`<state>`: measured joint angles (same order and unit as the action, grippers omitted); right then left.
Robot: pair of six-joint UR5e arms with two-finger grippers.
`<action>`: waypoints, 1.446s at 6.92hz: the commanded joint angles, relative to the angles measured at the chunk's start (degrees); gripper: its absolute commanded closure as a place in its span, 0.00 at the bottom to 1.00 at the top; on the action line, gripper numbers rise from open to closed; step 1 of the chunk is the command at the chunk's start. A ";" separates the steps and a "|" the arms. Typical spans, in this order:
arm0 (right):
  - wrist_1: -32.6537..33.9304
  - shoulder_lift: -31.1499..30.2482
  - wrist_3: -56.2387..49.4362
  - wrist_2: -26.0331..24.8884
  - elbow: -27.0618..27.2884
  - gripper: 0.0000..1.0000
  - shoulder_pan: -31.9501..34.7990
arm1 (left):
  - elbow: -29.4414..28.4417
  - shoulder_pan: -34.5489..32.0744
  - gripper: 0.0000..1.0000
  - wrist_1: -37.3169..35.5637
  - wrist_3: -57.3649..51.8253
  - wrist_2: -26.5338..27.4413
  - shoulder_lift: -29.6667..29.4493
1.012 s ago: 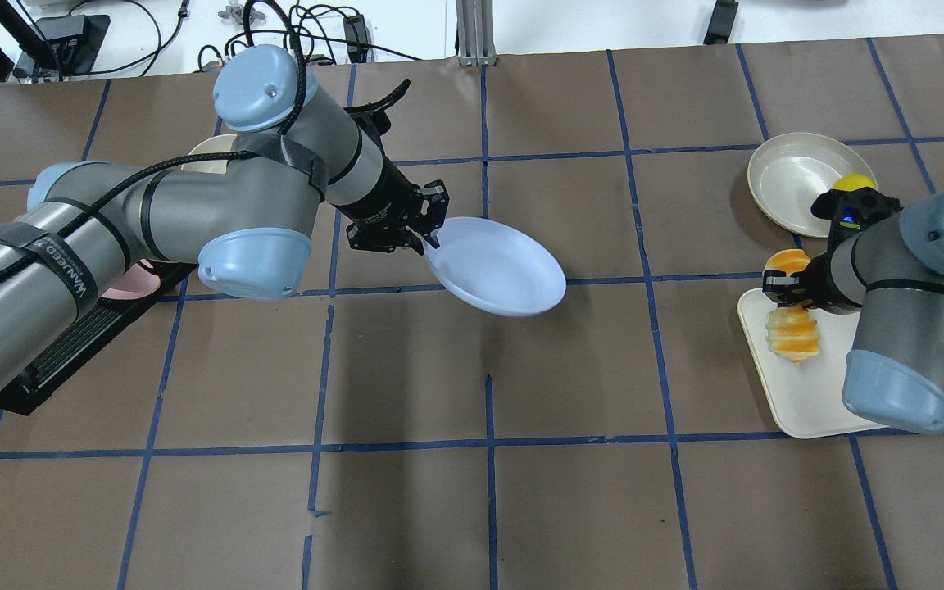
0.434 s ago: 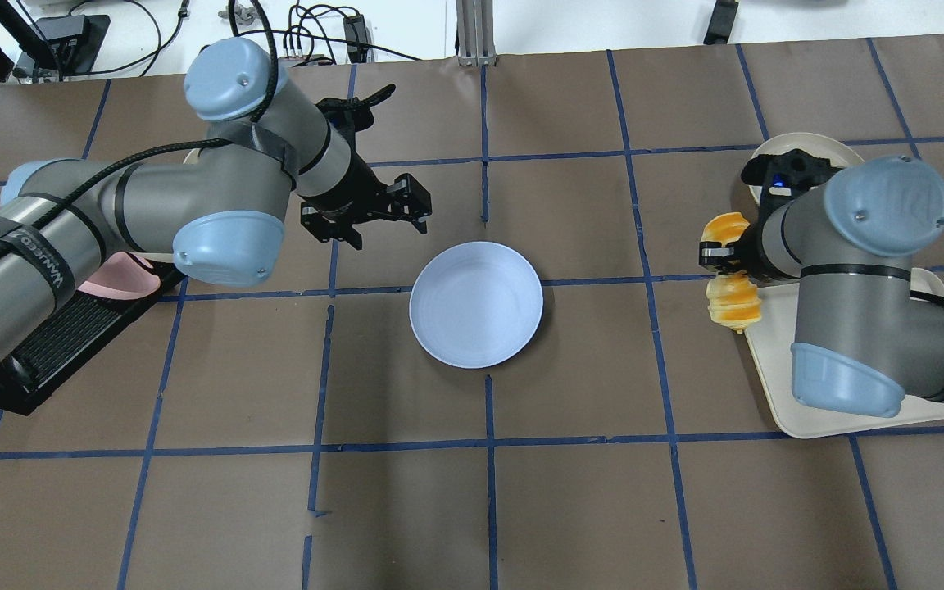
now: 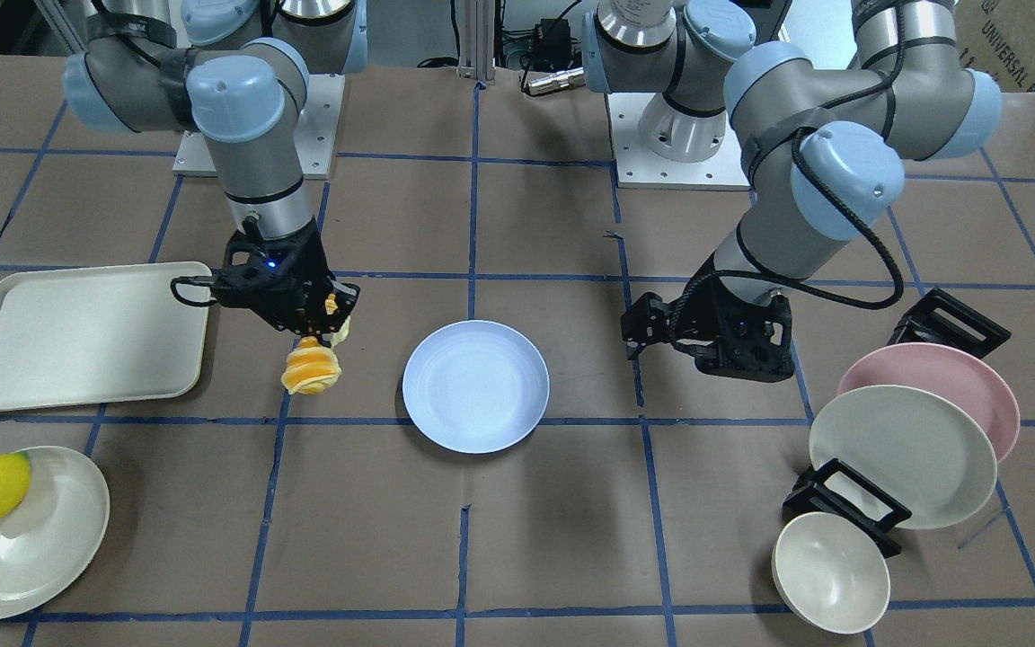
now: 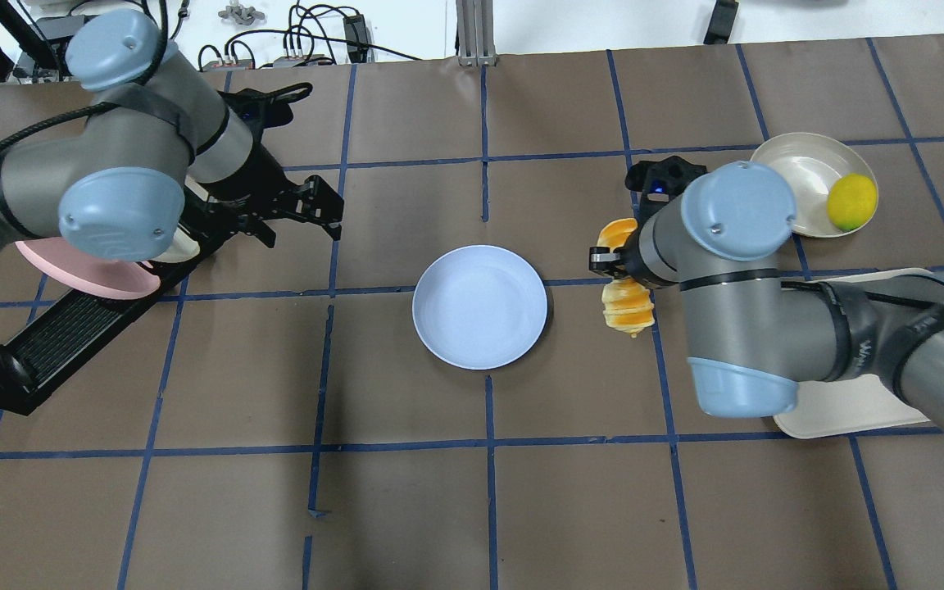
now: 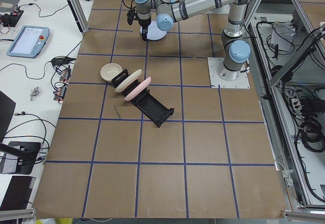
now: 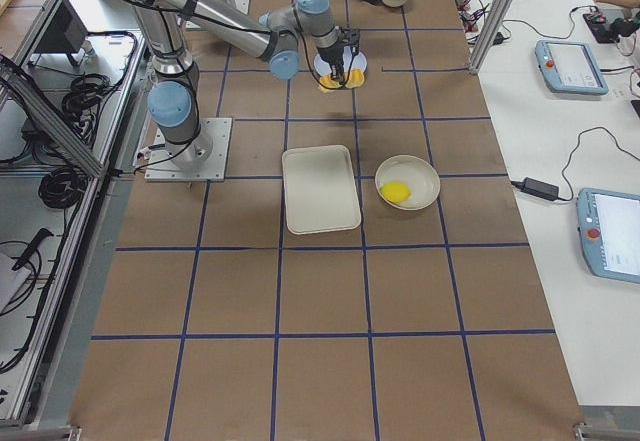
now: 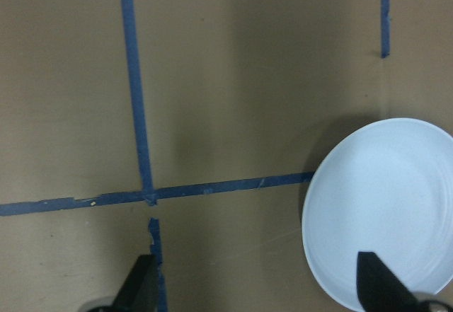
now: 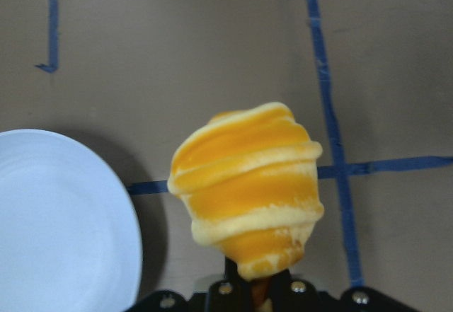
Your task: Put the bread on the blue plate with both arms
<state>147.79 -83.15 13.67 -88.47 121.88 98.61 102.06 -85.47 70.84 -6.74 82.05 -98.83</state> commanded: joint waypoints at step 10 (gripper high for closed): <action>-0.66 18.46 12.69 -6.45 -15.19 0.00 16.52 | -8.36 9.54 0.00 23.47 -4.16 8.13 14.98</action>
<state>147.35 -64.69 26.27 -95.00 106.56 115.14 94.15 -76.07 94.16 -10.54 90.43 -83.70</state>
